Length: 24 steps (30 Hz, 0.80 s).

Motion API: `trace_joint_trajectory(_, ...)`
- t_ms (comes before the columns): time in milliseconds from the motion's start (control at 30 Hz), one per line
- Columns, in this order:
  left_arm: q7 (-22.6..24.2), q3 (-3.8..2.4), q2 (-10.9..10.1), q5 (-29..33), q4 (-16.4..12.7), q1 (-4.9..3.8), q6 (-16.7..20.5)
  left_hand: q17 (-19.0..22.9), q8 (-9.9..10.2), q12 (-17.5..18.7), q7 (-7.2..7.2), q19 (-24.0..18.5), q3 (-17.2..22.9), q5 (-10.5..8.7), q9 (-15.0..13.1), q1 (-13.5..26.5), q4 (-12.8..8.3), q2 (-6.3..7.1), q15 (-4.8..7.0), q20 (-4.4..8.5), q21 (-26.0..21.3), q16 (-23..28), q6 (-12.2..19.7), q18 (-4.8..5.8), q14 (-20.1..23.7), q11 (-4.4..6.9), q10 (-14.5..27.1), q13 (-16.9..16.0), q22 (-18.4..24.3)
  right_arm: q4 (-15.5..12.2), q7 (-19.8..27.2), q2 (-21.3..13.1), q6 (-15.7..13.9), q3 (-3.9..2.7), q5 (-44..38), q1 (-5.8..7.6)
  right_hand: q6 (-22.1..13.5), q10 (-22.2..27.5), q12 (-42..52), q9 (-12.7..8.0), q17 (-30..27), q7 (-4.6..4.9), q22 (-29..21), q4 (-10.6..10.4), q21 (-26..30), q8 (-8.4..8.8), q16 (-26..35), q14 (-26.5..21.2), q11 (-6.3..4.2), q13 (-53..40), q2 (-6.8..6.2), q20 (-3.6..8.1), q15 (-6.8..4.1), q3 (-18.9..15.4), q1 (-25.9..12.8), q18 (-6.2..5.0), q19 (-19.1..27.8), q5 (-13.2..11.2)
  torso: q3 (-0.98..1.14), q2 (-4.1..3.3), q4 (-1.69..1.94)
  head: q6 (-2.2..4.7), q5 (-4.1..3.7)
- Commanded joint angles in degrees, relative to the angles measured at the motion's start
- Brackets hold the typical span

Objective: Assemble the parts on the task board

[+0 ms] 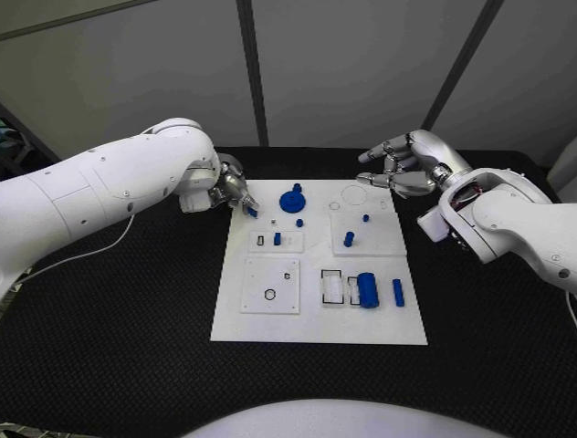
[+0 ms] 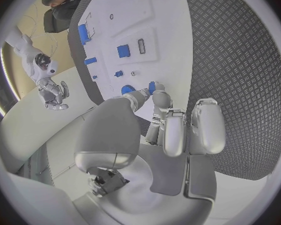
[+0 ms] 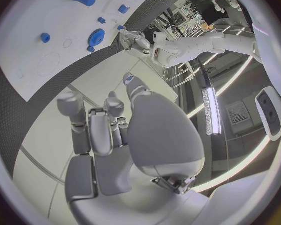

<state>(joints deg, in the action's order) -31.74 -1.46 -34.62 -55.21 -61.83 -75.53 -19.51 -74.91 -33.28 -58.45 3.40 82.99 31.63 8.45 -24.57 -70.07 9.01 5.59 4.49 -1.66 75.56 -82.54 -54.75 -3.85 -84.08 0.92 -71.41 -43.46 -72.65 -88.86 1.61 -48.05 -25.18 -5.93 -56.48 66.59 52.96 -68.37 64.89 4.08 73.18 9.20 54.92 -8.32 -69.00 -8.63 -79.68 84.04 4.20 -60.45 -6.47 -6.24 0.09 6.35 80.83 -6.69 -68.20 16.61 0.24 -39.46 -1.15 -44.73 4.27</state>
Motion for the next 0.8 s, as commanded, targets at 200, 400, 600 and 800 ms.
trace_joint_trajectory(200, -0.6, -0.02, -4.5, 5.0, -8.4, 0.11, 6.4, -5.2, -1.7, -0.8, -0.58, 0.7, 11.1, 1.01, -1.1, 2.6, -9.2, 1.00, 0.44, 0.27, 0.5, 0.2, 0.3, -0.10, -3.4, 0.65, -1.8, -0.7, -0.9, -0.1, -0.1, -0.2, 0.2, -0.05, 0.1, 0.08, -0.4, 0.2, -0.2, 0.0, -0.2, -0.04, -0.2, -0.3, 0.4, -0.38, 0.4, 1.7, -0.07, 0.1, 0.26, 0.14, -0.30, 0.2, -0.4, -0.70, 0.4, 0.1, -0.01, 0.04, 0.32, -0.09, 0.43)
trace_joint_trajectory(400, -0.7, 0.01, -7.0, 4.0, -13.3, 0.88, 9.1, -5.2, -2.6, -0.5, -0.75, 0.9, 13.0, 2.85, -1.7, 4.1, -10.2, 1.83, 0.58, 0.42, 0.8, 0.2, 0.3, -0.03, -3.4, 0.83, -2.2, -0.1, -1.3, -0.1, -0.2, -0.2, 0.2, -0.04, 0.1, 0.08, -0.4, 0.2, -0.2, 0.0, -0.2, -0.04, -0.2, -0.3, 0.4, -0.38, 0.4, 1.7, -0.07, 0.1, 0.26, 0.14, -0.30, 0.2, -0.4, -0.70, 0.4, 0.1, 0.03, -0.02, 0.11, -0.15, 0.71)
trace_joint_trajectory(600, -0.5, 0.07, -8.5, -0.2, -16.5, 2.08, 11.0, -5.2, -3.0, -0.6, -0.89, 1.0, 13.6, 3.58, -1.9, 4.7, -10.7, 2.33, 0.68, 0.49, 1.1, 0.2, 0.1, 0.06, -3.4, 0.95, -2.6, -0.2, -1.7, -0.1, -0.2, -0.3, 0.3, -0.04, 0.1, 0.08, -0.4, 0.2, -0.2, 0.0, -0.2, -0.04, -0.2, -0.3, 0.4, -0.38, 0.4, 1.7, -0.07, 0.1, 0.26, 0.14, -0.30, 0.2, -0.4, -0.70, 0.4, 0.1, 0.02, 0.02, 0.14, -0.30, 0.78)
trace_joint_trajectory(800, -0.2, 0.11, -8.6, -3.2, -17.3, 3.17, 10.6, -5.2, -3.2, -0.7, -0.95, 1.1, 13.8, 3.69, -2.0, 4.9, -10.8, 2.55, 0.71, 0.52, 1.2, 0.2, 0.1, 0.08, -3.4, 1.01, -2.8, -0.3, -1.8, -0.2, -0.3, -0.4, 0.3, -0.04, 0.1, 0.08, -0.4, 0.2, -0.2, 0.0, -0.2, -0.04, -0.2, -0.3, 0.4, -0.38, 0.4, 1.7, -0.07, 0.1, 0.26, 0.14, -0.30, 0.2, -0.4, -0.70, 0.4, 0.1, -0.01, 0.00, 0.02, -0.24, 0.95)
